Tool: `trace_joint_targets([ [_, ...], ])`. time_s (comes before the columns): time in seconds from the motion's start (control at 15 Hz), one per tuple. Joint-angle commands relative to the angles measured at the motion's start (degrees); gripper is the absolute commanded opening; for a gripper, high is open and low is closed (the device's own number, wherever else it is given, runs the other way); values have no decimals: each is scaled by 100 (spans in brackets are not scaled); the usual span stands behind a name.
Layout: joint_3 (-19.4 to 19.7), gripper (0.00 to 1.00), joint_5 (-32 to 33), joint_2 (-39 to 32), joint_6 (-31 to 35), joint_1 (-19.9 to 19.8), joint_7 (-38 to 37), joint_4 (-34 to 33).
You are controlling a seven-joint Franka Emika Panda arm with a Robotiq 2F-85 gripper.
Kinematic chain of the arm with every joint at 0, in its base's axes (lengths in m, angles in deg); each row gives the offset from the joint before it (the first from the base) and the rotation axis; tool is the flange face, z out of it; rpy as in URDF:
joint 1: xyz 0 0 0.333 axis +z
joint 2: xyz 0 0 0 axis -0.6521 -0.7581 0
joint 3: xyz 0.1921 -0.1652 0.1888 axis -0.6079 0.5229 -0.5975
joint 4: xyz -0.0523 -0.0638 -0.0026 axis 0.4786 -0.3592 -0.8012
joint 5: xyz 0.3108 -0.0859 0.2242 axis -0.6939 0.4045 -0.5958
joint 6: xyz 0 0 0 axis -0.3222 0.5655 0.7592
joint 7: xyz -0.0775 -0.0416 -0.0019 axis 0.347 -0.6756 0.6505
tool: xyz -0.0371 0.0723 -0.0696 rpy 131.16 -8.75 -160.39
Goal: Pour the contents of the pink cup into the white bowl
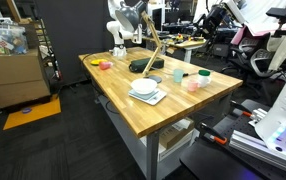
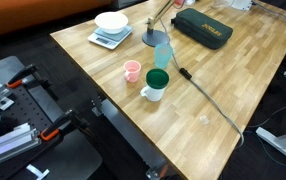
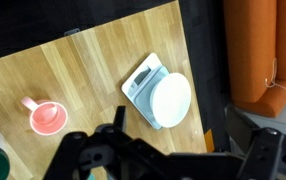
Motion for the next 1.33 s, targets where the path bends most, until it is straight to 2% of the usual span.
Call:
trace_joint_targets([
  [0.0,-109,100,-184,-108,515,-268,42,192],
  [0.07,-136,100,-122,-122,595,-297,41,227],
  [0.13,-113,100,-113,-164,362,-297,17,130],
  [0.67,-141,100,-111,-161,474,-301,14,179],
  [0.93,70,100,-705,-266,506,-427,29,194],
  [1.27,418,100,-1777,-473,478,-893,31,243],
])
